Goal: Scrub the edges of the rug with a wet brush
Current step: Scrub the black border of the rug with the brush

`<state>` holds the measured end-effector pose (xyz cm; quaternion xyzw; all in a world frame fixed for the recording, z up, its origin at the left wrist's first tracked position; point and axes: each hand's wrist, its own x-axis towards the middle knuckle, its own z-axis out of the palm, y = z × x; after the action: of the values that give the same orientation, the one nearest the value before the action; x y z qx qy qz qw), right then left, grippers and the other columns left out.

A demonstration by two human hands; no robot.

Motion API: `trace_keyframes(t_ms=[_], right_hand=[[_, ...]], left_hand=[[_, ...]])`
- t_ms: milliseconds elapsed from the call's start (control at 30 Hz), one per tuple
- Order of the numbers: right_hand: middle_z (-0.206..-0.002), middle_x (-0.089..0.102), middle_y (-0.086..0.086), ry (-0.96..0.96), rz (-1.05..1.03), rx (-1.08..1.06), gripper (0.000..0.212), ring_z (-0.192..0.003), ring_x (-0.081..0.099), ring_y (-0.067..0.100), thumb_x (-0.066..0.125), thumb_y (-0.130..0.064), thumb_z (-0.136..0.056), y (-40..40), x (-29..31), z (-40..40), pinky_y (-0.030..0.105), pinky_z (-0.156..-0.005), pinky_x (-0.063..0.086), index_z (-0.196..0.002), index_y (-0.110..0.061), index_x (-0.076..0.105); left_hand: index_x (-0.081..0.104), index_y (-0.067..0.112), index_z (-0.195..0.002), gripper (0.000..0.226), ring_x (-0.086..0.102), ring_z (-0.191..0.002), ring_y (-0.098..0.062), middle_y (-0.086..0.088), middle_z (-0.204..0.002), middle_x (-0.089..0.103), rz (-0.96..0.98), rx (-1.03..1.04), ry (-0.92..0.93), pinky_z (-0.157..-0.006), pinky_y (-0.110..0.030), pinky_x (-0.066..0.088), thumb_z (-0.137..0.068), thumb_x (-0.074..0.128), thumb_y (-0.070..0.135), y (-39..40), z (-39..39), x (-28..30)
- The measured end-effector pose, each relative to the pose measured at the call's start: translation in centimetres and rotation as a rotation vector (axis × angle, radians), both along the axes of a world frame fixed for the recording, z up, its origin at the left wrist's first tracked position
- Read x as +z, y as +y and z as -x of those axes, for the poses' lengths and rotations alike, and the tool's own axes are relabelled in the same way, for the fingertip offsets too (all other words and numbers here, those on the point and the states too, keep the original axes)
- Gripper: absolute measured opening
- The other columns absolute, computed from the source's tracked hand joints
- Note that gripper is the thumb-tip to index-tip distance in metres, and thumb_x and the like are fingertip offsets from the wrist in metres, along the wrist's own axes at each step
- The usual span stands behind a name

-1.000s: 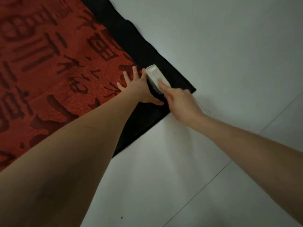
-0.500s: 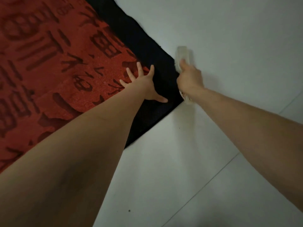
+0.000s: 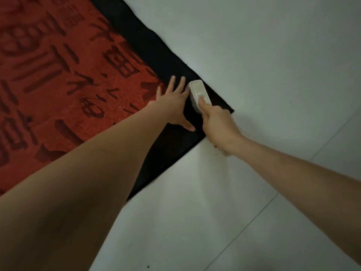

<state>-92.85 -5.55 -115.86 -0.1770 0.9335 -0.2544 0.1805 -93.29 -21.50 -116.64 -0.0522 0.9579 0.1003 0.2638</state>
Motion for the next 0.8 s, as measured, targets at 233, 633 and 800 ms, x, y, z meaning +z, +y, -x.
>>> trace_keyframes(t_ms=[233,633,800], right_hand=[[-0.123,0.056,0.02,-0.005,-0.073,-0.098,0.061,-0.107,0.057,0.039,0.04,0.0,-0.091,1.3,0.9,4.3,0.041,-0.086,0.048,-0.149,-0.02,0.035],[-0.088,0.054,0.0,-0.098,0.122,-0.026,0.05,-0.071,0.053,0.018,0.031,-0.015,-0.102,3.6,0.5,-3.0,0.021,-0.058,0.04,-0.15,-0.03,0.032],[-0.097,0.048,-0.001,-0.052,0.054,-0.176,0.055,-0.081,0.047,0.018,0.03,-0.014,-0.101,3.9,-0.6,1.4,0.024,-0.071,0.034,-0.152,-0.035,0.024]], left_hand=[[-0.006,0.035,-0.155,0.122,-0.017,-0.148,-0.035,-0.009,-0.16,-0.024,-0.022,-0.114,-0.084,-0.115,-0.065,0.005,-0.071,0.082,0.05,0.9,1.2,0.3],[0.003,0.042,-0.154,0.118,-0.018,-0.147,-0.036,-0.005,-0.161,-0.024,-0.062,-0.035,-0.066,-0.114,-0.067,0.001,-0.064,0.074,0.071,1.7,1.0,0.2],[-0.007,0.035,-0.155,0.134,-0.018,-0.147,-0.039,-0.003,-0.161,-0.023,-0.021,-0.019,-0.062,-0.112,-0.068,0.004,-0.06,0.083,0.062,2.7,1.1,0.4]])
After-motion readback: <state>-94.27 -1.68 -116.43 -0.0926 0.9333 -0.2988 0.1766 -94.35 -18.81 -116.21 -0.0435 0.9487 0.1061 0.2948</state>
